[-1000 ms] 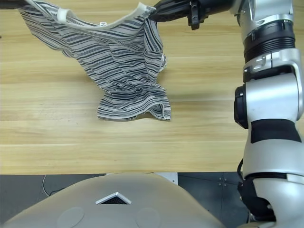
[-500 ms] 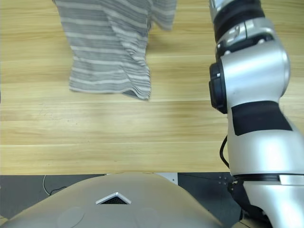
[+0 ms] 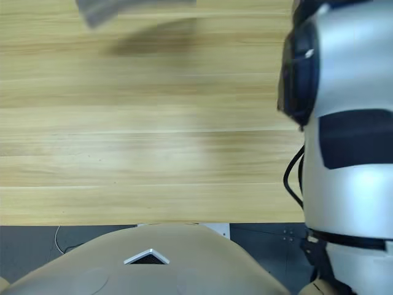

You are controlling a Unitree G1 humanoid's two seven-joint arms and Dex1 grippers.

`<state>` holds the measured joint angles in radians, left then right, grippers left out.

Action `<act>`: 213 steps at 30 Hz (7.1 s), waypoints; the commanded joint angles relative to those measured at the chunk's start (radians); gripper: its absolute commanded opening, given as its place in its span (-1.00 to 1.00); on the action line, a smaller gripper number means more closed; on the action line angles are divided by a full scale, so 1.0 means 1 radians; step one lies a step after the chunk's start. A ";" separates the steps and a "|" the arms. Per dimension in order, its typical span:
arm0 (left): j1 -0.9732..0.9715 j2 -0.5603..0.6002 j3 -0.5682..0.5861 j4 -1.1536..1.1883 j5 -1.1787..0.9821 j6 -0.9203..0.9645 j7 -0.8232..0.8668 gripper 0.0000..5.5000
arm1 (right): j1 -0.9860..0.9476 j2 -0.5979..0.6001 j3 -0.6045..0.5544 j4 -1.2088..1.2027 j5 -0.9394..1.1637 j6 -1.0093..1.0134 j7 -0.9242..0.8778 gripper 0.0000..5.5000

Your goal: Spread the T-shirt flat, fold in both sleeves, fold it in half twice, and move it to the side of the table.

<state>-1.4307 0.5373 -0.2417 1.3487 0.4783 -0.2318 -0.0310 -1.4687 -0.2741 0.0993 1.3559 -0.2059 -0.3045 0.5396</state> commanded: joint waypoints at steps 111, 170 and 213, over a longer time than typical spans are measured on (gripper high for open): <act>1.771 0.797 0.061 -1.786 -0.491 0.054 -1.271 -0.18 | 1.019 -0.600 0.666 -1.374 0.729 0.695 1.074 -0.62; 1.219 0.434 -0.025 -1.246 -0.399 0.012 -1.247 -0.18 | 0.994 -0.628 0.602 -0.875 0.373 0.258 1.068 -0.46; 1.246 0.412 -0.048 -1.335 -0.391 -0.043 -1.228 -0.18 | 0.543 0.196 0.476 0.012 -0.026 0.023 0.100 -0.46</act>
<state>-0.1978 0.9445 -0.2948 0.0314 0.0848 -0.2817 -1.2747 -0.9263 -0.0535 0.5879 1.3253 -0.1774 -0.3437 0.6790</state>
